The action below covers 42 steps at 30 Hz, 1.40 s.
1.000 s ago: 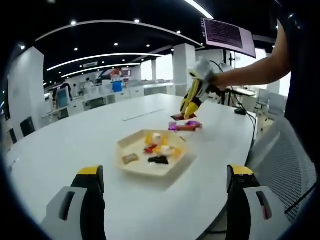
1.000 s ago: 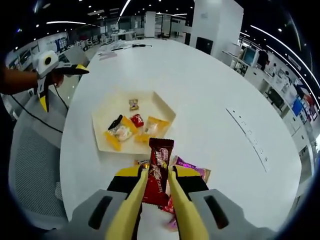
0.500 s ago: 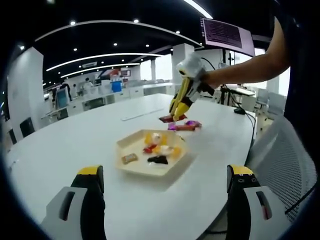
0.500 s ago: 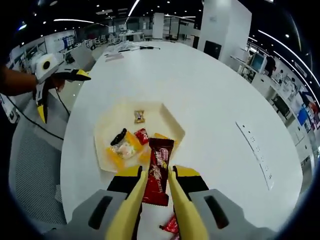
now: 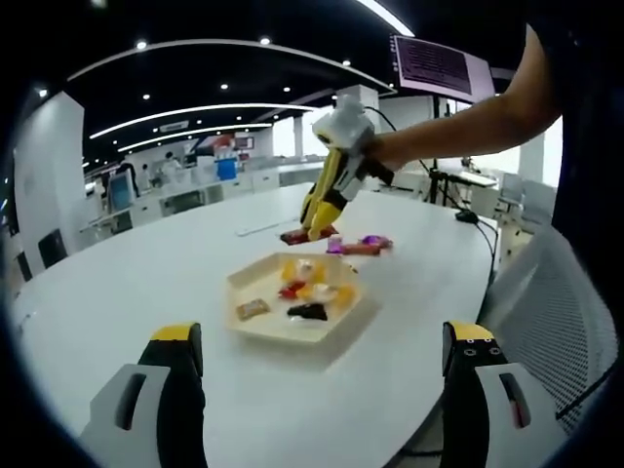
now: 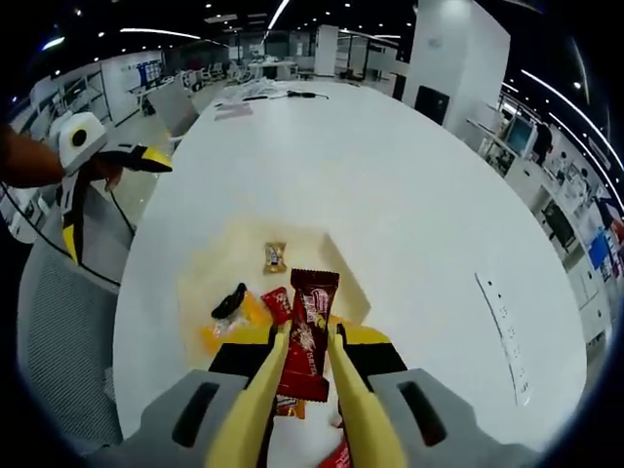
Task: Place the target food into the container with the food tongs after gripping and lifting it, then release it inside without dropping or visibly crushing the food.
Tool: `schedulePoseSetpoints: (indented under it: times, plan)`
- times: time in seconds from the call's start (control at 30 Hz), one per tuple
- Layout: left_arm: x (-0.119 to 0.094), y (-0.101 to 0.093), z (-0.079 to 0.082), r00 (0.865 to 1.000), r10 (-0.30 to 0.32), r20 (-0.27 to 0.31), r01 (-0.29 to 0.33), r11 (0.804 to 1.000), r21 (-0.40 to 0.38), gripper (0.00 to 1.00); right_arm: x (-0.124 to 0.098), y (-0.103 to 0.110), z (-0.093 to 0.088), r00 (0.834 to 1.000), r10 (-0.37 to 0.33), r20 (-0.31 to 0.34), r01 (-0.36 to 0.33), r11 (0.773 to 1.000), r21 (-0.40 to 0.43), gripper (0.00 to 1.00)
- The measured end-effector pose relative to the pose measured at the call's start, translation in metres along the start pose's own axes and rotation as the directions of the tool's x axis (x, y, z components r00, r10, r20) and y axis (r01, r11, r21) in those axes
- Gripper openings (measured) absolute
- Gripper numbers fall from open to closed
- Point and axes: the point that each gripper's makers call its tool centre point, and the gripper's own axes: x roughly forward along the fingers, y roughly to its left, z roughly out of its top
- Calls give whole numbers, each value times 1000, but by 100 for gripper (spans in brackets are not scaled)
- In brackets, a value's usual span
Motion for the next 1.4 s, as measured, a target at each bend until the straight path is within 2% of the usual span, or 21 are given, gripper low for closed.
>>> schedulePoseSetpoints:
  times: [0.33, 0.73, 0.9, 1.4]
  plan:
    - [1, -2, -1, 1000, 0, -13, 0, 1000, 28, 99, 13, 1, 29, 999, 36, 4, -35, 997, -64, 23]
    - [0, 2, 0, 1000, 23, -7, -23, 999, 27, 99, 34, -3, 58, 997, 82, 1, -81, 989, -126, 23]
    - [-1, 3, 0, 999, 32, -9, -32, 999, 33, 99, 41, -2, 59, 996, 93, -8, -94, 986, -136, 23]
    - [0, 4, 0, 999, 36, -12, -36, 999, 26, 99, 41, -6, 55, 995, 97, -2, -96, 985, -142, 25]
